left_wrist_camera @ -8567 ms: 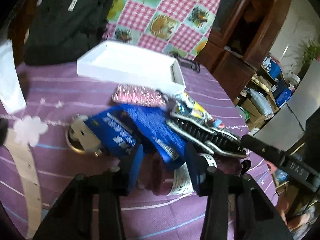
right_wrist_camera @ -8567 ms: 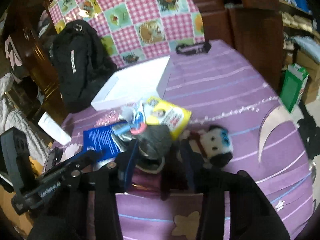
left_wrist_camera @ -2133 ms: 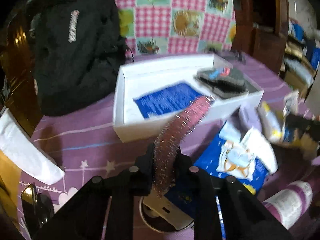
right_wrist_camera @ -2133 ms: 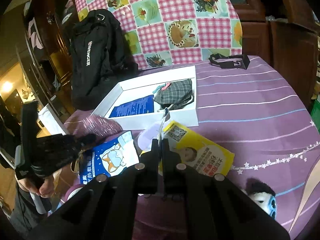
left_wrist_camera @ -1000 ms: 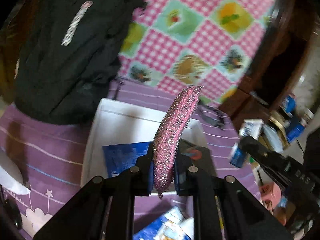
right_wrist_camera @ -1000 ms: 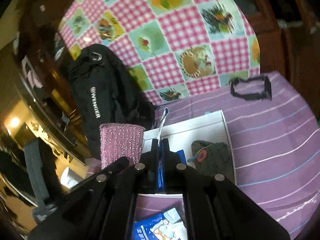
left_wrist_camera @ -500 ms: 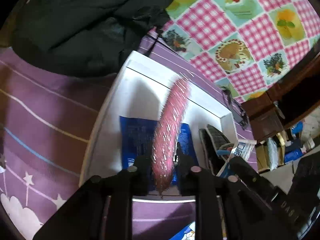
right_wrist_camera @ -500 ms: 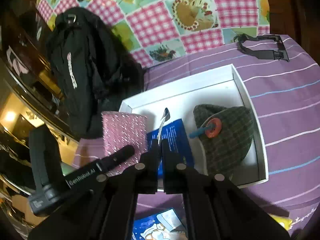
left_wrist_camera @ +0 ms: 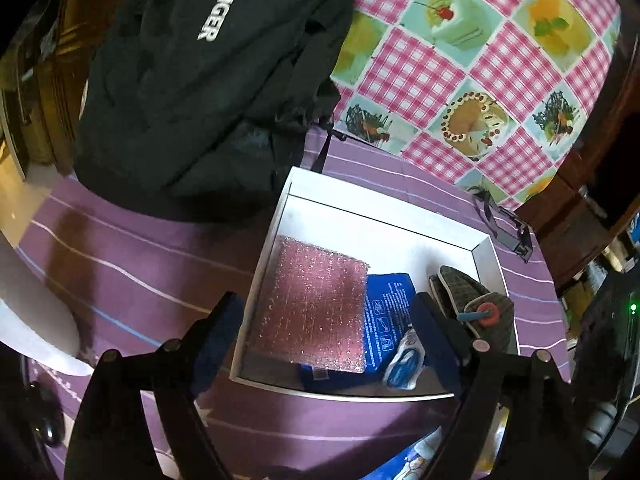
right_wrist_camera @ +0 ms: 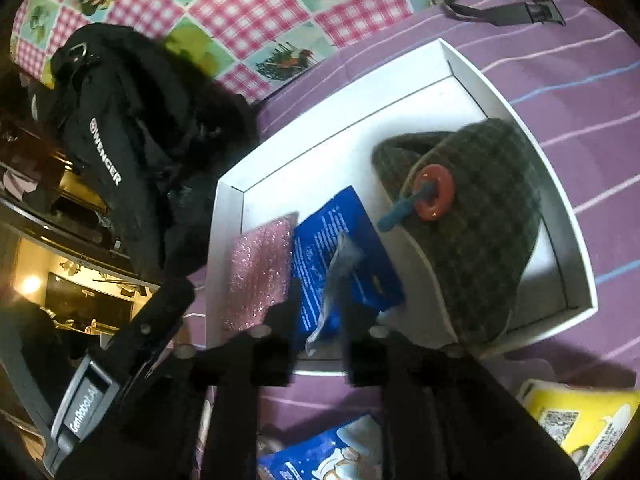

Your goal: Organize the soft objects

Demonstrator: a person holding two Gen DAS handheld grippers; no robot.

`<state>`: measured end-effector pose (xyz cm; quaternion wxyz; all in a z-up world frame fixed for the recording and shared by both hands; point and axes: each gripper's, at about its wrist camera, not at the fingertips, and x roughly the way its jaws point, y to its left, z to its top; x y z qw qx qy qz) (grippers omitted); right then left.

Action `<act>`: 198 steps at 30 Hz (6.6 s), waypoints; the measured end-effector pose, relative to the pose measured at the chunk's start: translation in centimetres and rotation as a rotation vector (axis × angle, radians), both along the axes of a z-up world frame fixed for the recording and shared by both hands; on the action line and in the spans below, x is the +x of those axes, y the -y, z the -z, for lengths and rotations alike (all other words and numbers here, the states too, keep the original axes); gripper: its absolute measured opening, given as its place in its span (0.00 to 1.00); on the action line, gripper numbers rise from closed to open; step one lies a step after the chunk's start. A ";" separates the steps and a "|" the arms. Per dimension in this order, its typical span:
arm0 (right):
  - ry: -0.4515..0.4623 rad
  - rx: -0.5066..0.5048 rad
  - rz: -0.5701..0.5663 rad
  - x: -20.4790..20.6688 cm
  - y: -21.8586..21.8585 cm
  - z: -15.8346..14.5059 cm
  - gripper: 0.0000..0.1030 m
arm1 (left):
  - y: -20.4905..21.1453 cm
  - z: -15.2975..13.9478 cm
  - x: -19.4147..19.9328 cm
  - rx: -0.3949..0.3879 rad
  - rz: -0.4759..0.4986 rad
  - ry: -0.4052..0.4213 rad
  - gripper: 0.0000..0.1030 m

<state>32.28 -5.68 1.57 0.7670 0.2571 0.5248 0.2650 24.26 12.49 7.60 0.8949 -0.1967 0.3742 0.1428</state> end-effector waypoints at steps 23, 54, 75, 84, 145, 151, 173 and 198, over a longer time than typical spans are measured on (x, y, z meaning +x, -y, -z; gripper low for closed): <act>0.370 -0.352 -0.001 -6.3 3.7 -9.9 0.74 | 4.2 -2.5 -3.1 0.062 0.177 0.051 0.74; 0.351 -0.219 -0.062 -12.2 9.2 -0.3 0.72 | 6.6 6.0 -9.4 0.138 0.191 0.023 0.74; 0.201 -0.194 0.026 -9.8 14.7 1.0 0.67 | 6.9 4.1 -8.4 0.004 0.168 -0.058 0.62; 0.167 -0.124 0.012 -8.8 14.4 1.9 0.79 | 10.1 4.1 -4.8 -0.159 0.218 -0.203 0.57; 0.298 -0.096 0.130 -10.7 15.0 0.3 0.05 | 9.6 3.1 -3.2 -0.234 0.334 -0.180 0.03; 0.236 -0.092 0.098 -10.0 14.2 1.5 0.08 | 10.9 4.3 -2.2 -0.184 0.362 -0.192 0.03; 0.085 -0.114 0.087 -9.2 14.3 2.0 0.10 | 10.9 5.4 -1.8 -0.164 0.353 -0.210 0.03; 0.051 -0.065 0.022 -8.2 10.9 1.5 0.68 | 10.1 5.9 -1.8 -0.215 0.358 -0.213 0.03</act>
